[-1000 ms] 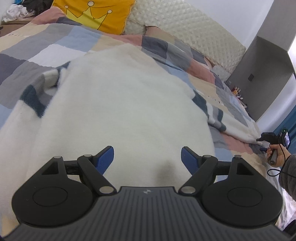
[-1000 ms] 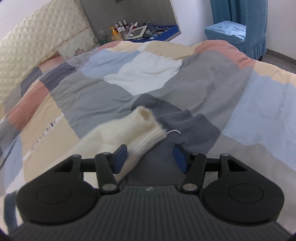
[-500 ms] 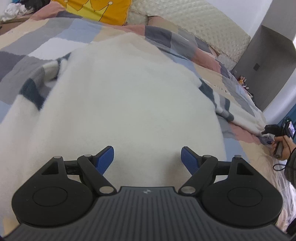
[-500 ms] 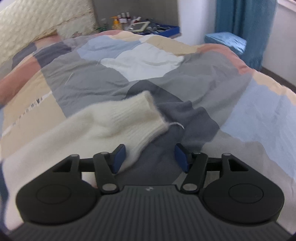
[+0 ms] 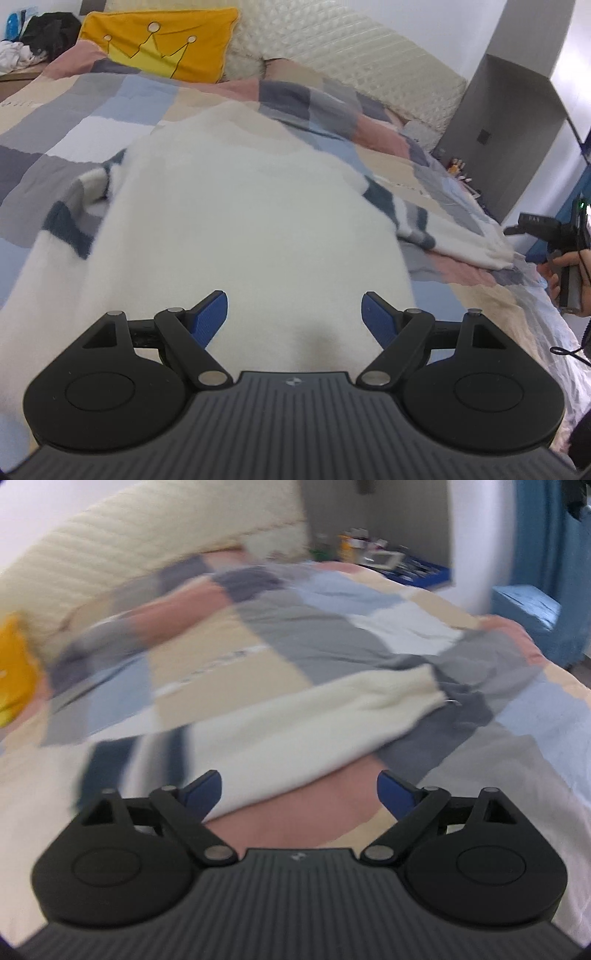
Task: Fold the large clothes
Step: 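Lower the sleeve onto the bed and open the right gripper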
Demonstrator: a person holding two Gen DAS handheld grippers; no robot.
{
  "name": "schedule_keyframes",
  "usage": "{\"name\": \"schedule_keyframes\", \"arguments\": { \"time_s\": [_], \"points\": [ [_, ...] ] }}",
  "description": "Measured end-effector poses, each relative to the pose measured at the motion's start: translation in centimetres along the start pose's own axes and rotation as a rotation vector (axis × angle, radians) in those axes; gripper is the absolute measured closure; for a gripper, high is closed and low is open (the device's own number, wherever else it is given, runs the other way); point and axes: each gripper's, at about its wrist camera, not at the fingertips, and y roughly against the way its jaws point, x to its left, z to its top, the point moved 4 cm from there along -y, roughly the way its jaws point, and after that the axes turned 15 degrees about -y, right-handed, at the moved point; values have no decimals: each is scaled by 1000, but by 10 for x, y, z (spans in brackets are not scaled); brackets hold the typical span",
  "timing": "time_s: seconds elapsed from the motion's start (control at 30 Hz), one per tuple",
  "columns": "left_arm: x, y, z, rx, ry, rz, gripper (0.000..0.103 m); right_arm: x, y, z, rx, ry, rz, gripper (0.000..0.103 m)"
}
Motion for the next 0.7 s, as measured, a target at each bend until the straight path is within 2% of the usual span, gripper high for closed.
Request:
{"name": "schedule_keyframes", "arguments": {
  "time_s": [0.27,0.43,0.57,0.7],
  "points": [
    [-21,31,-7,-47,-36,-92,21,69,118,-58,-29,124,152,10],
    [-33,45,-18,-44,-35,-191,37,95,178,-111,-3,88,252,10],
    [-48,48,-29,-24,-43,-257,50,96,196,-155,66,0,339,10],
    [-61,45,-40,2,-52,-303,62,95,201,-202,95,-21,362,10]
  ]
}}
